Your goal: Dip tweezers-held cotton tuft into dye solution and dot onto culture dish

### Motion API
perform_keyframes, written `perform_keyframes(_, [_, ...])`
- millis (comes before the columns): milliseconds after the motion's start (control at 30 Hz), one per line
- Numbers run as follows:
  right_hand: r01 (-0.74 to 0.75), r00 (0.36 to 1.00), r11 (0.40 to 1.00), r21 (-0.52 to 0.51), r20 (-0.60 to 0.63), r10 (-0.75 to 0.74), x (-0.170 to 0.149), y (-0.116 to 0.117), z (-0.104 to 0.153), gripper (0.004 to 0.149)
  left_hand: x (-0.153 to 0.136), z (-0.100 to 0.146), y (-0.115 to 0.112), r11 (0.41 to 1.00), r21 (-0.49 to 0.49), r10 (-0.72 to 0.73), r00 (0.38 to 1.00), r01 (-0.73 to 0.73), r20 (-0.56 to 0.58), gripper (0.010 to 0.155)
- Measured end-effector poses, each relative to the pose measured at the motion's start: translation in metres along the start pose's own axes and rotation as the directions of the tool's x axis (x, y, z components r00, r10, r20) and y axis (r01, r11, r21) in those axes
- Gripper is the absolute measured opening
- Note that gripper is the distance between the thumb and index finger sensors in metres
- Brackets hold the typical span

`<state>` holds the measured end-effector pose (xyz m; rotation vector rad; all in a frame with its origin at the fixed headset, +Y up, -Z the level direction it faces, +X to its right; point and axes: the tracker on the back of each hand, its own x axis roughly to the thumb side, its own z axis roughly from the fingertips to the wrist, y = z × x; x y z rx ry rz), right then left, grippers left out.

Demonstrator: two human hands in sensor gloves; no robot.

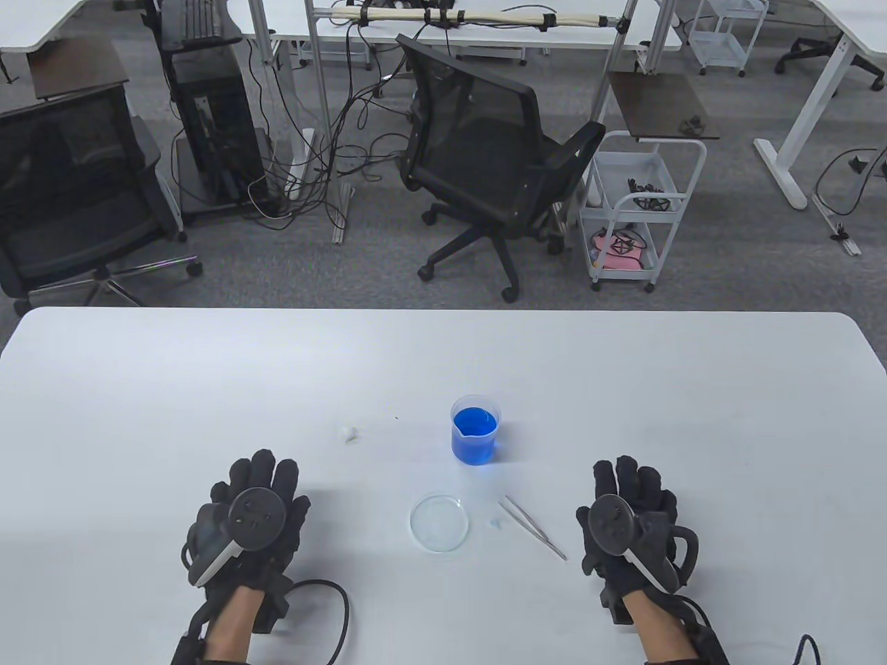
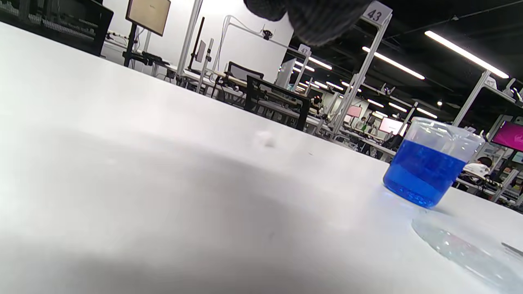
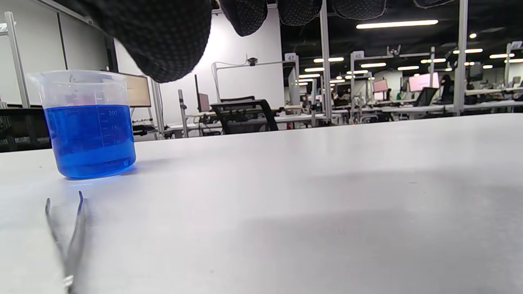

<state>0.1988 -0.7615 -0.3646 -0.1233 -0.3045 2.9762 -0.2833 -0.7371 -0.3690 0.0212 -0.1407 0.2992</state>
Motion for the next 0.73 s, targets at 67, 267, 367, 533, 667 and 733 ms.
perform_keyframes(67, [-0.002, 1.0, 1.0, -0.013, 0.003, 0.002, 0.002, 0.0, 0.0, 0.079, 0.003, -0.001, -0.002, 1.0, 0.005, -0.007, 1.0, 0.007, 0.011, 0.063])
perform_keyframes(267, [-0.018, 1.0, 1.0, -0.016, 0.006, 0.018, 0.001, -0.001, 0.003, 0.08, 0.009, -0.004, -0.009, 0.999, -0.029, -0.022, 1.0, 0.022, 0.018, 0.063])
perform_keyframes(367, [-0.016, 1.0, 1.0, -0.013, 0.0, 0.016, 0.0, -0.001, 0.002, 0.08, 0.008, -0.004, -0.01, 0.999, -0.036, -0.019, 1.0, 0.019, 0.009, 0.063])
perform_keyframes(533, [-0.002, 1.0, 1.0, -0.011, -0.015, 0.002, -0.001, -0.002, 0.003, 0.079, 0.005, -0.002, -0.01, 0.999, -0.042, -0.002, 1.0, 0.001, -0.005, 0.064])
perform_keyframes(667, [-0.001, 1.0, 1.0, 0.012, -0.017, 0.001, 0.0, 0.0, 0.003, 0.079, 0.004, -0.002, -0.011, 0.999, -0.052, 0.005, 1.0, -0.005, -0.014, 0.064])
perform_keyframes(733, [-0.002, 1.0, 1.0, 0.024, -0.017, 0.003, 0.001, 0.002, 0.003, 0.079, 0.003, -0.003, -0.012, 0.998, -0.057, 0.008, 1.0, -0.009, -0.018, 0.064])
